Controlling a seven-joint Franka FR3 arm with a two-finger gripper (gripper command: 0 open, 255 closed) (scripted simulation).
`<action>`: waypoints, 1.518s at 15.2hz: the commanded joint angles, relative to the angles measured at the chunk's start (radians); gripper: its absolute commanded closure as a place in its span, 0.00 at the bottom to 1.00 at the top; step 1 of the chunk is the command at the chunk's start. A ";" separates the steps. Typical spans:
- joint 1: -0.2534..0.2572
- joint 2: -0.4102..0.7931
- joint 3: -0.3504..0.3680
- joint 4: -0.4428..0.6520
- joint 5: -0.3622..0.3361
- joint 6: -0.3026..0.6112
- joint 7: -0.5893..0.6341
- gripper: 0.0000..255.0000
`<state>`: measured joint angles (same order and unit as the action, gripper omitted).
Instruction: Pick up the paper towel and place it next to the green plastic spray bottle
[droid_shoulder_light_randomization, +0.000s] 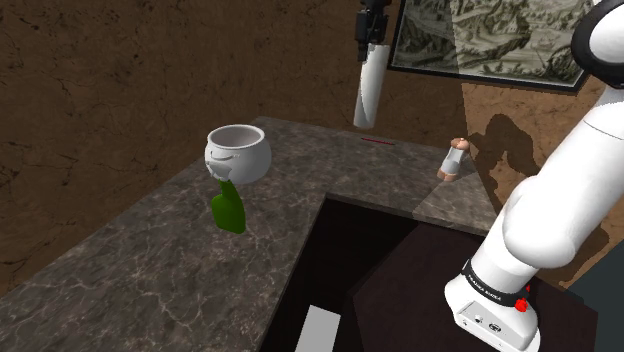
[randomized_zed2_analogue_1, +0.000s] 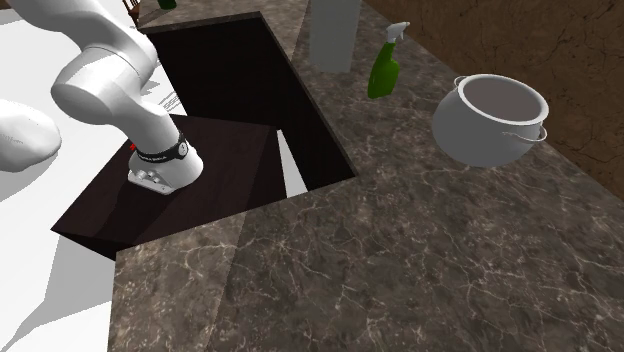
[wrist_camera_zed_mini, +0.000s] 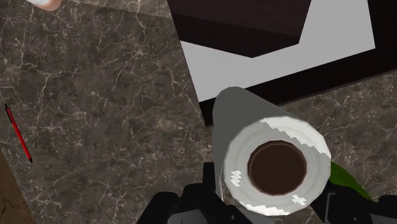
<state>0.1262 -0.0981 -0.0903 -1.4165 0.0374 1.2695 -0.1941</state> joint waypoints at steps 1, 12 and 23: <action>0.024 -0.010 0.031 -0.013 0.005 0.006 0.058 1.00; 0.149 0.058 0.185 0.062 0.027 0.013 0.342 1.00; 0.306 0.284 0.319 0.349 -0.013 -0.035 0.620 1.00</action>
<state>0.4144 0.1626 0.2171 -1.0910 0.0306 1.2331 0.3982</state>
